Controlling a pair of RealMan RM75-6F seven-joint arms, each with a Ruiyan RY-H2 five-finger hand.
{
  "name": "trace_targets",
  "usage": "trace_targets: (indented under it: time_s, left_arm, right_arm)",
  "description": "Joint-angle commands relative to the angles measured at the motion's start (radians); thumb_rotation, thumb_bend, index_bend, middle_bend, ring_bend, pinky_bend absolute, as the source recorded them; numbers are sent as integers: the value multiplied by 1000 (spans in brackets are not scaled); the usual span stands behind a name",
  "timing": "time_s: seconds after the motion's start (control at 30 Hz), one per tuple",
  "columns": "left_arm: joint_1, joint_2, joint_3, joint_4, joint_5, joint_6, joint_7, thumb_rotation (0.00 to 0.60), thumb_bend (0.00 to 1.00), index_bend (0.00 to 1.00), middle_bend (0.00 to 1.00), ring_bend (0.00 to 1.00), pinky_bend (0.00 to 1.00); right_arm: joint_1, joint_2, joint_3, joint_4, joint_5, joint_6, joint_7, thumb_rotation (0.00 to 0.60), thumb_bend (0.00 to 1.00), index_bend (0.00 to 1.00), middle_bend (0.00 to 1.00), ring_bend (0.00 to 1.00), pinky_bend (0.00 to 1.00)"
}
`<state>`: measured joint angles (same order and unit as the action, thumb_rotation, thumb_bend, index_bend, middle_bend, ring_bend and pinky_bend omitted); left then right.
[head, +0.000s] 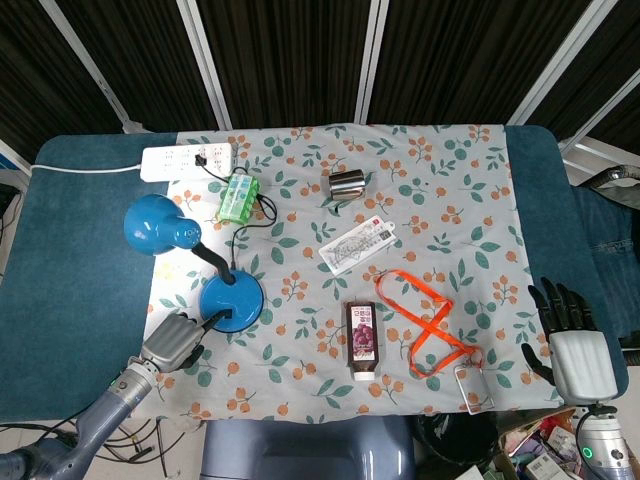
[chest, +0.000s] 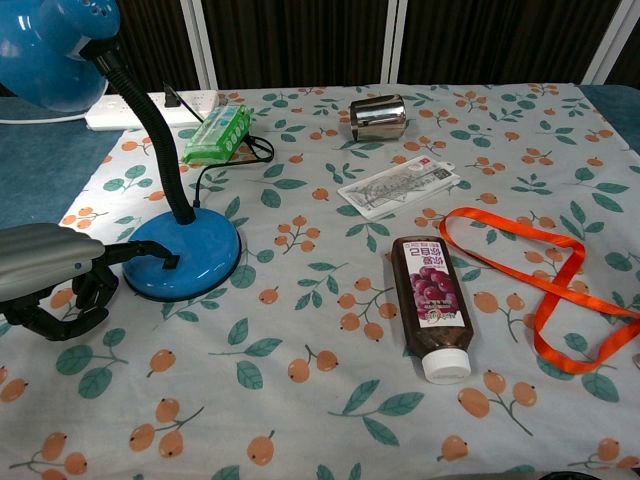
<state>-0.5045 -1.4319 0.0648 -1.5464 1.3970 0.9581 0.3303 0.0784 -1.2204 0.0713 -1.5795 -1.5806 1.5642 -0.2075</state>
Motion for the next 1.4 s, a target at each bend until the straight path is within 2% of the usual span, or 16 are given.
trace_targets:
  time_s: [0.03,1.4]
  left_arm:
    - [0,0,1,0,2,0,0,600,523,50,635,516,448]
    - [-4,-11,4,11,-1,-5,10,600,523,57,635,516,448]
  right_arm:
    - [0,0,0,0,1,0,0,600,195,0,0,32,93]
    - [-2,-2,4,-4,10,-1,-2,600,195,0,0,32,93]
